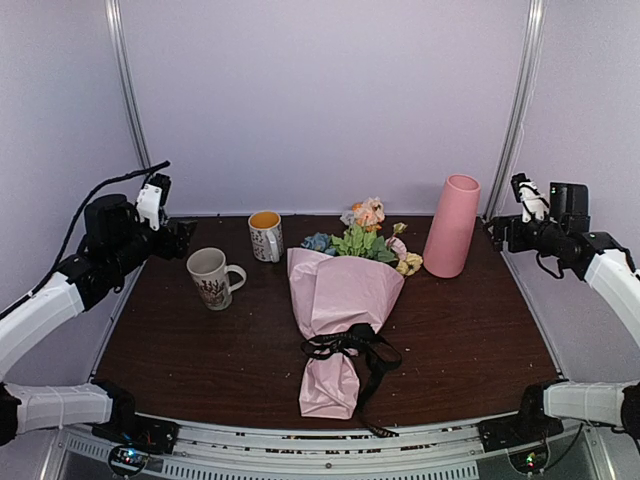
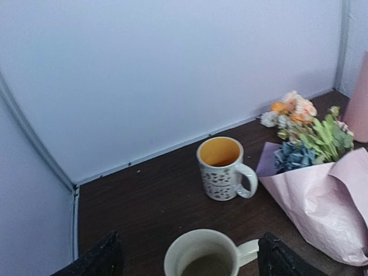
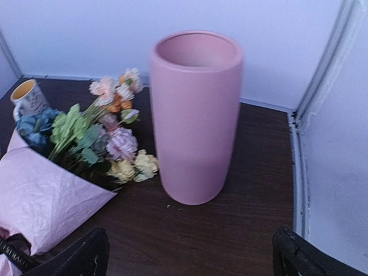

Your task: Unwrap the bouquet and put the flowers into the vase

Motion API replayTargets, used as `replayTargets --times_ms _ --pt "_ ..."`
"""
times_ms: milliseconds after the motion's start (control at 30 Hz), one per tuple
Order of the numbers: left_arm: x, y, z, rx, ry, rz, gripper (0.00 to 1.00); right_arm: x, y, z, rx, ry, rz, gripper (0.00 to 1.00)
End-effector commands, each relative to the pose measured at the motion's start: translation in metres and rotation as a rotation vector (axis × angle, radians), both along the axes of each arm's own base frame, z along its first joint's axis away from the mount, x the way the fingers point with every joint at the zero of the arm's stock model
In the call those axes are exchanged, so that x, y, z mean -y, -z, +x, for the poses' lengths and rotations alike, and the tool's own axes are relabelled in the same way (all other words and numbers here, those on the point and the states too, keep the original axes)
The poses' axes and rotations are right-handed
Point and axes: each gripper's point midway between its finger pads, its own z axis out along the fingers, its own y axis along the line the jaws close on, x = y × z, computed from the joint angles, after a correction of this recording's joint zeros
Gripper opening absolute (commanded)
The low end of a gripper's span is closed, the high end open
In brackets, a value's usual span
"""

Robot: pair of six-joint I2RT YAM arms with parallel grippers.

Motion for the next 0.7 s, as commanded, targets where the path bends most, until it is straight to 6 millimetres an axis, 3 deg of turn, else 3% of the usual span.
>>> replayTargets --times_ms 0,100,233,267,333,367,433,533,667 --pt "0.072 -0.029 -0.025 -0.036 0.317 -0.008 0.73 -0.062 0.006 -0.028 -0.026 -0.407 0.018 0.99" --pt "0.112 -0.025 -0.05 -0.14 0.488 -0.035 0.66 -0.089 0.006 -0.047 -0.031 -0.577 -0.003 0.93" --pt "0.153 -0.017 -0.086 -0.188 0.617 0.015 0.7 -0.117 0.007 -0.068 -0.034 -0.736 -0.063 0.9" --pt "0.163 -0.014 -0.094 -0.207 0.651 0.022 0.73 -0.125 0.01 -0.074 -0.043 -0.778 -0.079 0.88" --pt "0.183 -0.006 -0.111 -0.254 0.716 0.031 0.96 -0.143 0.021 -0.086 -0.078 -0.85 -0.091 0.85" --pt "0.193 -0.001 -0.12 -0.277 0.751 0.041 0.98 -0.152 0.027 -0.09 -0.092 -0.871 -0.078 0.82" --pt "0.215 0.016 -0.138 -0.324 0.818 0.064 0.98 -0.172 0.053 -0.101 -0.157 -0.928 -0.05 0.77" --pt "0.244 0.051 -0.155 -0.396 0.887 0.152 0.89 -0.2 0.091 -0.127 -0.25 -1.062 -0.108 0.67" --pt "0.264 0.098 -0.155 -0.498 0.897 0.232 0.78 -0.217 0.119 -0.141 -0.331 -1.153 -0.16 0.58"
